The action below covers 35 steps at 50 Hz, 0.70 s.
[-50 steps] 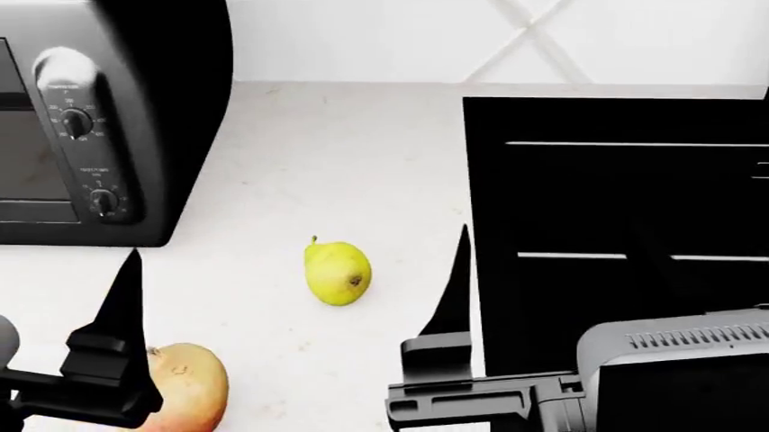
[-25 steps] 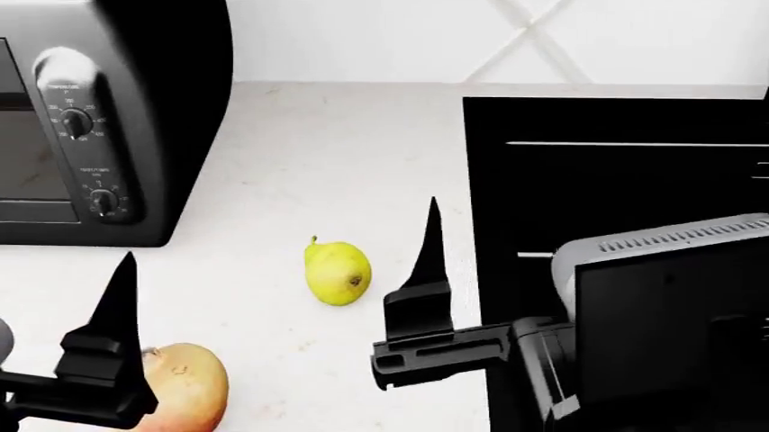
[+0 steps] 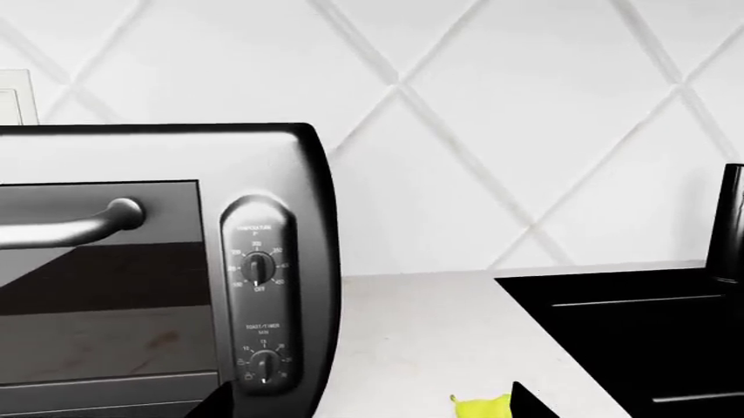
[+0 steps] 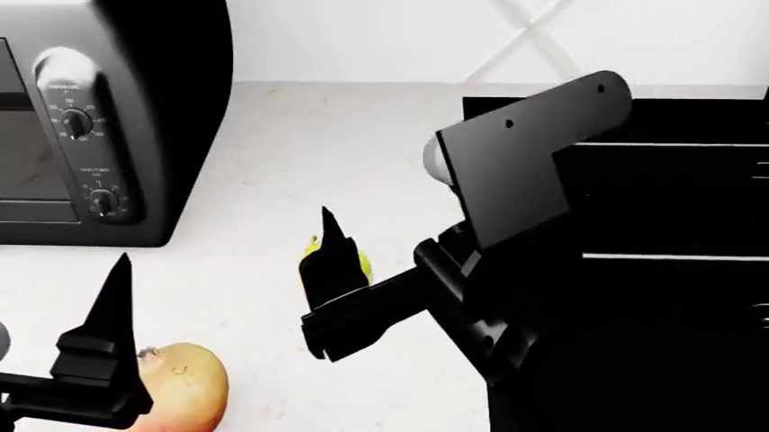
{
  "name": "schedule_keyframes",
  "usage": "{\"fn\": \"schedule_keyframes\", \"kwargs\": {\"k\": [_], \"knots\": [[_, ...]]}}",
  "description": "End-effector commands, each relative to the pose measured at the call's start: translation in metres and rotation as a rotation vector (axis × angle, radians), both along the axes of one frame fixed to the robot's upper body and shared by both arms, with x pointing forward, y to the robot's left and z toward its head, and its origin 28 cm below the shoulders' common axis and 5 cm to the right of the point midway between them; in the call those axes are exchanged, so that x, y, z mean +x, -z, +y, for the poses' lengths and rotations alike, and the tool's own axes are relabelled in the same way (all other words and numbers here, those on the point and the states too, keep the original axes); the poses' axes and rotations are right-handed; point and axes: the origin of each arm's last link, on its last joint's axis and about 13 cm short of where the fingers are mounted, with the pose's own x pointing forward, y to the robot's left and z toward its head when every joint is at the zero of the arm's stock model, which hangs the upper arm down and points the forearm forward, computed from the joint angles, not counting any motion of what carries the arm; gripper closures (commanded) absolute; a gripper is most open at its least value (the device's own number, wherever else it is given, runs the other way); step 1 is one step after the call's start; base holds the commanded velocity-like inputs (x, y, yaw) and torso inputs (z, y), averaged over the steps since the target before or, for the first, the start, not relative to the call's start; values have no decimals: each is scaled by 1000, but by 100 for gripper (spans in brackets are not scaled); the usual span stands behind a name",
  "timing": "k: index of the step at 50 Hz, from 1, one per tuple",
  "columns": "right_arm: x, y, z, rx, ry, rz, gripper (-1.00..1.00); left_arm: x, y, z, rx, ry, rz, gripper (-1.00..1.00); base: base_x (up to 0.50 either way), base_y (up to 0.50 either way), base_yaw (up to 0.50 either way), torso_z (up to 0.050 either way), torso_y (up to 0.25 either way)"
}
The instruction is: There is a mixed pile of frozen fruits and vegetables on the counter. Locate all the frozen vegetables and place the items in a bowl on the counter. Take all the frozen fruits and defrost them in a running sink.
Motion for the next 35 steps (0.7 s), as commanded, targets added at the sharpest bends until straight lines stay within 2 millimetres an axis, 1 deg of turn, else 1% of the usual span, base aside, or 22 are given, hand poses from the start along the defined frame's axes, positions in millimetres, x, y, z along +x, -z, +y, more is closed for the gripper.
{"fn": "schedule_keyframes", "kwargs": {"k": [1,7,9,10,15,24,28,35], "knots": [[20,1,12,-33,-90,129,-100,-2,0,3,0,-7,-3,-100,0,0,0,0,0],[37,8,16,-56,-75,178,-100,-3,-1,4,-1,-11,-7,-100,0,0,0,0,0],[44,12,18,-75,-61,188,-100,-2,-1,4,-2,-10,-6,-100,0,0,0,0,0],[49,15,19,-67,-36,220,-100,-2,-1,4,0,-10,-6,-100,0,0,0,0,0],[64,26,26,-76,-54,238,-100,0,1,4,0,-13,-2,-100,0,0,0,0,0],[82,37,43,-111,-89,275,-100,-4,1,6,-4,-15,-2,-100,0,0,0,0,0],[89,42,49,-114,-89,286,-100,-11,1,13,-6,-22,-5,-100,0,0,0,0,0],[102,55,51,-139,-62,298,-100,3,2,4,-4,-18,1,-100,0,0,0,0,0]]}}
